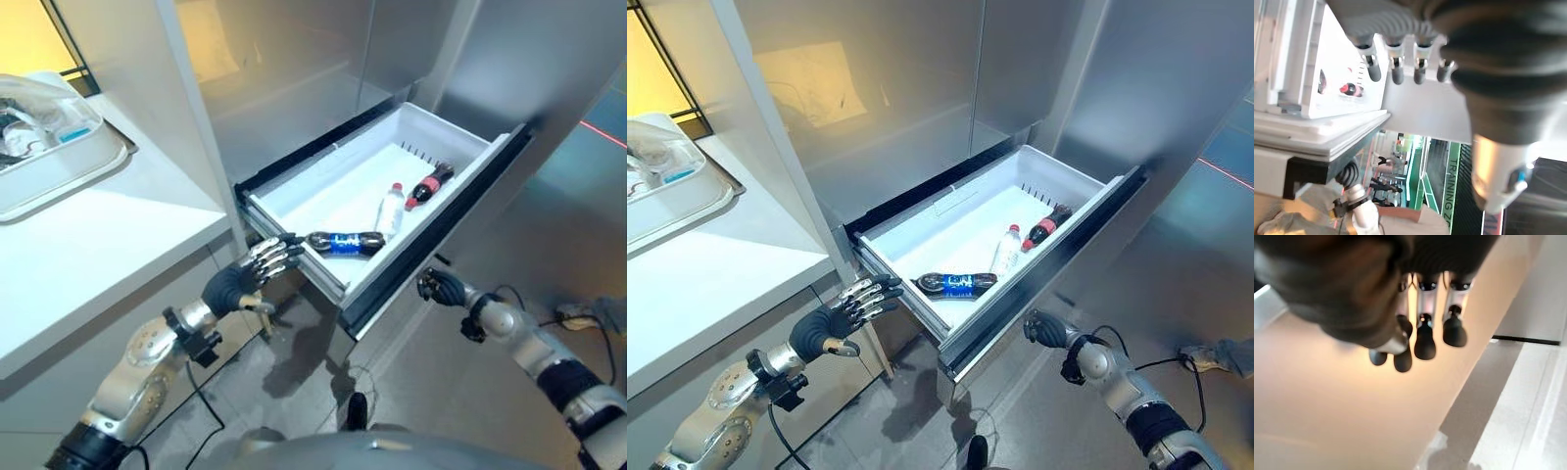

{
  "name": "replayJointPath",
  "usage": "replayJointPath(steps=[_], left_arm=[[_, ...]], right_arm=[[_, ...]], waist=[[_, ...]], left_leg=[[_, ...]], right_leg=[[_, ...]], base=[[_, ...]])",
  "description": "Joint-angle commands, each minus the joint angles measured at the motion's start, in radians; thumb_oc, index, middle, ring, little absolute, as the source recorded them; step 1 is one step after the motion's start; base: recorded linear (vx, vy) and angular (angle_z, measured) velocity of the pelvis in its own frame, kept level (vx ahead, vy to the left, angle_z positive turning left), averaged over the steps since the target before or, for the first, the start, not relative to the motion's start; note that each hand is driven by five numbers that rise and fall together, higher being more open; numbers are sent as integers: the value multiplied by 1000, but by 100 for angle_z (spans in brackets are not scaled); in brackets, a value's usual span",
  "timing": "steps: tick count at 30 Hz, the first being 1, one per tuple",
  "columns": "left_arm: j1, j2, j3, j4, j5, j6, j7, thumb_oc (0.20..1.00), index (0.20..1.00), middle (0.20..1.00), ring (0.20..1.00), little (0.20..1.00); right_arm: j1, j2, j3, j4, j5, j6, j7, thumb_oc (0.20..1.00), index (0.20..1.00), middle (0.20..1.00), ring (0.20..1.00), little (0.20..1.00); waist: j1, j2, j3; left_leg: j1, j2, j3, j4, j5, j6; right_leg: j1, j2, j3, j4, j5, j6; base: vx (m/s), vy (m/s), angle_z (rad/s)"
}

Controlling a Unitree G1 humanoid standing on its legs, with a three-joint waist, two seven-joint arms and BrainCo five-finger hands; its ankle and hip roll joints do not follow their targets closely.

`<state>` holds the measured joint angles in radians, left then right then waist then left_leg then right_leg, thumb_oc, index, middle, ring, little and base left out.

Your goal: Take the drinks into the refrigerator

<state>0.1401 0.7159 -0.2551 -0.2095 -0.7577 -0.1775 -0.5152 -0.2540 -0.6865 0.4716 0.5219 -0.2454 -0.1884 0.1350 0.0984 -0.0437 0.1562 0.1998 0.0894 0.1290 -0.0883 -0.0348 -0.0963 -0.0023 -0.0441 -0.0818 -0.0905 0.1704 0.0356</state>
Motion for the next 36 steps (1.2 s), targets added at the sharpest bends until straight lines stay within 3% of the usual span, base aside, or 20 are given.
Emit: replayJointPath(steps=[1, 13, 24, 36], left_arm=[[-90, -13, -44, -34, -26, -59, -1, 1000, 1000, 1000, 1000, 1000], [-142, -21, -108, -65, -126, -24, -28, 1000, 1000, 1000, 1000, 1000], [-161, -40, -142, -67, -141, -19, -26, 1000, 1000, 1000, 1000, 1000], [-167, -48, -147, -70, -144, -18, -22, 1000, 1000, 1000, 1000, 1000]], right_arm=[[-231, 4, 63, -26, -2, -55, -8, 200, 200, 200, 200, 200], [-444, 47, 189, 68, -17, -55, -3, 200, 200, 200, 200, 200], [-546, 90, 201, 158, -16, -45, -38, 200, 200, 200, 200, 200], [-563, 104, 205, 175, -33, -47, -48, 200, 200, 200, 200, 200]], waist=[[40, 8, 13], [86, 8, 29], [139, 15, 31], [156, 18, 20]], left_leg=[[-72, -25, -87, 1, -3, 54], [-102, -37, -142, 1, 9, 57], [-143, -50, -242, 1, 28, 57], [-161, -61, -305, 1, 38, 59]], right_leg=[[11, -69, -39, 161, -147, 101], [11, -87, -88, 177, -154, 101], [28, -116, -188, 196, -170, 96], [45, -133, -256, 213, -185, 93]], base=[[6, 6, 6], [-2, 7, 14], [1, 3, 29], [7, 11, 26]])
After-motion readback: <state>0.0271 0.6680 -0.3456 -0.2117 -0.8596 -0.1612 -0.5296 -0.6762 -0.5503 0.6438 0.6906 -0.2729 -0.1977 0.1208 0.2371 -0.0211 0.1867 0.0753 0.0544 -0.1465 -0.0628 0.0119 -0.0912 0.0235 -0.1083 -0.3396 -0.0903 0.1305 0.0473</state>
